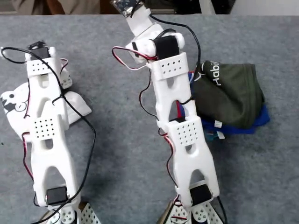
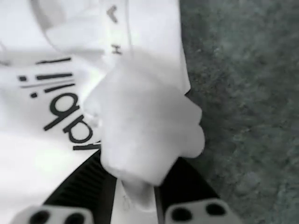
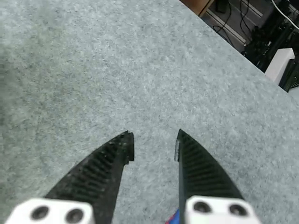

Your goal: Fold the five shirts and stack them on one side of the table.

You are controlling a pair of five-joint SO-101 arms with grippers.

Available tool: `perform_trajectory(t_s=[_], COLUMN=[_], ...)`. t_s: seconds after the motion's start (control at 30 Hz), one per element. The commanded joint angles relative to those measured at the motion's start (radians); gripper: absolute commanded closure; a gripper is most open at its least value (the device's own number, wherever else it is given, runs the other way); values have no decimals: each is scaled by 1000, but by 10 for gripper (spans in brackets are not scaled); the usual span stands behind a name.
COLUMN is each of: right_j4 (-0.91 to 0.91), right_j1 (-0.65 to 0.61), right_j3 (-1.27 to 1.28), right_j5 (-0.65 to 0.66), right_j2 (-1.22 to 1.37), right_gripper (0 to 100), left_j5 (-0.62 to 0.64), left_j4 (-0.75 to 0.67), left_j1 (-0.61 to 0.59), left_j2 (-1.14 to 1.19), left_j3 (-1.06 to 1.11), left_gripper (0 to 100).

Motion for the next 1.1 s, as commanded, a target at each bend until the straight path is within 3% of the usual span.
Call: perform_trajectory(t_s=[0.0,0.5,0.8,0.97,1.07], right_j4=[6,21,43,54,54], right_j1=[18,134,185,191,186], right_j3=[-48,-47,-47,-47,-47], right_j5=[6,0,-2,-2,-2], right_j2=[-104,-242,-325,-349,-349], right_gripper=[846,848,847,847,846], left_j5=[-60,-110,-110,-83,26], left_j4=[20,20,20,15,15], left_j1=[109,414,585,583,509], left_j2=[-18,-354,-479,-487,-475], left_j3=[71,554,710,680,629], left_gripper=[982,982,981,974,866])
